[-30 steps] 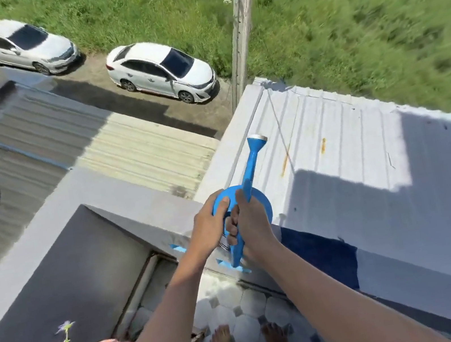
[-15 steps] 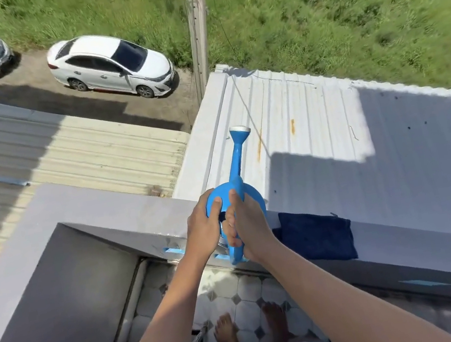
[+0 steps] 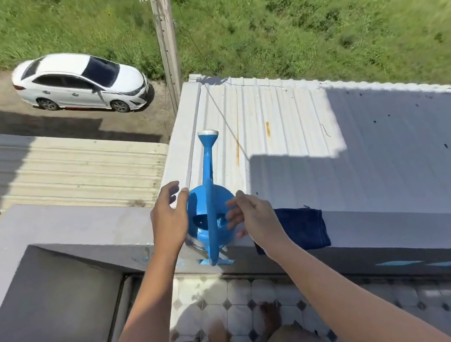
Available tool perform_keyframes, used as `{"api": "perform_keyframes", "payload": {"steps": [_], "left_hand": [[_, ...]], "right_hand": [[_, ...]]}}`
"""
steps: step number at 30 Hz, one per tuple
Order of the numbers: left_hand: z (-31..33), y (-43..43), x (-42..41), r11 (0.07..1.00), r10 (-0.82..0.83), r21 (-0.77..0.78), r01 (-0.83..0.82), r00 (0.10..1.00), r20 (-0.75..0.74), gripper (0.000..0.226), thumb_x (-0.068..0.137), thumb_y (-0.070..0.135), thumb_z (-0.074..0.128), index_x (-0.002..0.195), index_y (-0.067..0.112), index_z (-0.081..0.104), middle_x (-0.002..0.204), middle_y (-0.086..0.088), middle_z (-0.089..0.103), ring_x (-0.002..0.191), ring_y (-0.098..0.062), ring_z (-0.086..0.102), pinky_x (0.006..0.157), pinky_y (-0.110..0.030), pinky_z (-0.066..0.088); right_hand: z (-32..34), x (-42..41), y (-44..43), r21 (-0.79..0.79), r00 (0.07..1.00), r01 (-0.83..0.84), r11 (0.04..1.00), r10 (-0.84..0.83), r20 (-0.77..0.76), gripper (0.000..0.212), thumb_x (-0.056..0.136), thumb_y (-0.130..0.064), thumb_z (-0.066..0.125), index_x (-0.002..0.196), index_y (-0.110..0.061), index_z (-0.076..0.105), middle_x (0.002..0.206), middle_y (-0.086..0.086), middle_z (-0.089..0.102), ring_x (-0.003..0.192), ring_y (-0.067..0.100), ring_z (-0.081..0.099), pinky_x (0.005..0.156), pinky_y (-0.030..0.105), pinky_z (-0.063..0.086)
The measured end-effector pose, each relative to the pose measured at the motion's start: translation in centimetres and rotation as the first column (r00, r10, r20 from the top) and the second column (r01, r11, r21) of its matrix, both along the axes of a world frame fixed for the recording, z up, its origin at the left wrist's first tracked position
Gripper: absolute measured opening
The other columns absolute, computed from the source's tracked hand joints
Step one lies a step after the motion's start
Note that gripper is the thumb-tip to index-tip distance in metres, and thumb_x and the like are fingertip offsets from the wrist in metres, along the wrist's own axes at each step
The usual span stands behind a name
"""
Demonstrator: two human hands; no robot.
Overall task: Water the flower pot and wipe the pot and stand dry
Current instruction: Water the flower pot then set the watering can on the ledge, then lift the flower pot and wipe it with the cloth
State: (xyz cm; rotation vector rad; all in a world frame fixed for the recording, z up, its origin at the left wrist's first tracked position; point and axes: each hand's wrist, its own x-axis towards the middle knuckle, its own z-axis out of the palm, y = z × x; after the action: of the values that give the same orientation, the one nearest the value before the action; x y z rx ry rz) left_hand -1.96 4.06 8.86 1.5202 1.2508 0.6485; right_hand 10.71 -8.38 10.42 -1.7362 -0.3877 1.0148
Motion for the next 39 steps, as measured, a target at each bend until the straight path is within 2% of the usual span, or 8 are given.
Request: {"api": "perform_keyframes", "payload": {"steps": [10,15,18,21,24,27,32,39], "left_hand": [[7.6,-5.7,10.0,0.924,-0.121,0.377,0.068,0.985,0.12,0.014,0.093,0.02,0.061,0.105,0.016,0.067,0.089,0.007,0.069,0.086,-0.006,0.063,0.066,-0.012,0.044],[0.7,-10.2,14.9,0.94,-0.268,0.145,0.31,0.93,-0.25,0.018,0.088,0.036,0.058,0.082,0.021,0.063,0.069,0.007,0.063,0.07,-0.014,0.062,0.061,-0.026,0.046],[-5.2,-12.3,14.3,0.945,-0.297,-0.092,0.313,0.71,-0.639,0.042,0.092,0.05,0.05,0.089,0.01,0.065,0.084,-0.006,0.068,0.086,-0.027,0.066,0.067,-0.03,0.046],[-8.9,-14.1,11.8,0.93,-0.364,-0.315,0.187,0.562,-0.743,0.067,0.087,0.071,0.038,0.097,0.01,0.062,0.101,-0.011,0.069,0.091,-0.03,0.065,0.077,-0.034,0.052],[-9.7,-15.2,10.6,0.873,-0.368,-0.487,0.028,0.693,-0.62,0.082,0.078,0.085,0.034,0.087,0.009,0.064,0.089,-0.01,0.072,0.077,-0.027,0.067,0.065,-0.033,0.053],[-9.6,-15.9,11.1,0.849,-0.179,-0.525,-0.056,0.905,-0.386,0.055,0.09,0.06,0.052,0.096,0.008,0.069,0.087,-0.011,0.074,0.079,-0.03,0.07,0.055,-0.033,0.054],[-7.9,-16.1,11.4,0.812,-0.027,-0.581,-0.057,0.99,-0.135,0.038,0.09,0.042,0.061,0.101,0.006,0.069,0.08,-0.009,0.067,0.067,-0.02,0.057,0.052,-0.028,0.04],[-4.2,-17.4,7.8,0.785,0.271,-0.567,-0.249,0.961,-0.046,0.029,0.088,0.04,0.064,0.079,0.013,0.065,0.067,-0.006,0.056,0.044,-0.01,0.035,0.042,-0.023,0.025]], "right_hand": [[-3.9,11.6,-7.0,-0.153,0.981,0.06,0.986,-0.03,0.192,0.018,0.101,-0.022,0.053,0.097,-0.014,0.069,0.086,0.007,0.072,0.068,0.015,0.066,0.051,0.026,0.055],[-7.3,14.7,-10.2,-0.281,0.928,-0.077,0.957,0.172,0.331,0.016,0.1,-0.023,0.057,0.097,-0.017,0.072,0.087,-0.003,0.072,0.08,0.014,0.066,0.068,0.029,0.057],[-8.9,15.3,-11.6,-0.303,0.887,-0.173,0.937,0.282,0.366,0.012,0.097,-0.018,0.06,0.101,-0.021,0.071,0.092,-0.01,0.069,0.083,0.001,0.062,0.071,0.009,0.046],[-9.9,15.5,-12.3,-0.31,0.844,-0.266,0.913,0.376,0.382,0.014,0.095,-0.013,0.062,0.103,-0.02,0.071,0.096,-0.008,0.068,0.086,0.005,0.062,0.075,0.01,0.049],[-10.7,15.5,-12.6,-0.299,0.784,-0.341,0.891,0.445,0.433,0.015,0.092,-0.014,0.067,0.105,-0.02,0.07,0.105,-0.007,0.065,0.097,0.009,0.059,0.089,0.027,0.056],[-10.5,15.0,-12.7,-0.32,0.707,-0.443,0.837,0.546,0.449,0.03,0.089,-0.029,0.071,0.118,-0.024,0.064,0.119,-0.007,0.059,0.11,0.01,0.05,0.102,0.035,0.05],[-10.2,13.6,-12.8,-0.461,0.524,-0.499,0.734,0.679,0.515,0.067,0.082,-0.048,0.072,0.139,-0.036,0.038,0.14,-0.006,0.042,0.129,0.017,0.037,0.113,0.043,0.032],[-9.9,9.3,-11.9,-0.168,0.614,-0.619,0.767,0.607,0.504,0.037,0.091,-0.014,0.064,0.125,-0.025,0.056,0.119,-0.001,0.063,0.106,0.017,0.059,0.093,0.041,0.054]]}}
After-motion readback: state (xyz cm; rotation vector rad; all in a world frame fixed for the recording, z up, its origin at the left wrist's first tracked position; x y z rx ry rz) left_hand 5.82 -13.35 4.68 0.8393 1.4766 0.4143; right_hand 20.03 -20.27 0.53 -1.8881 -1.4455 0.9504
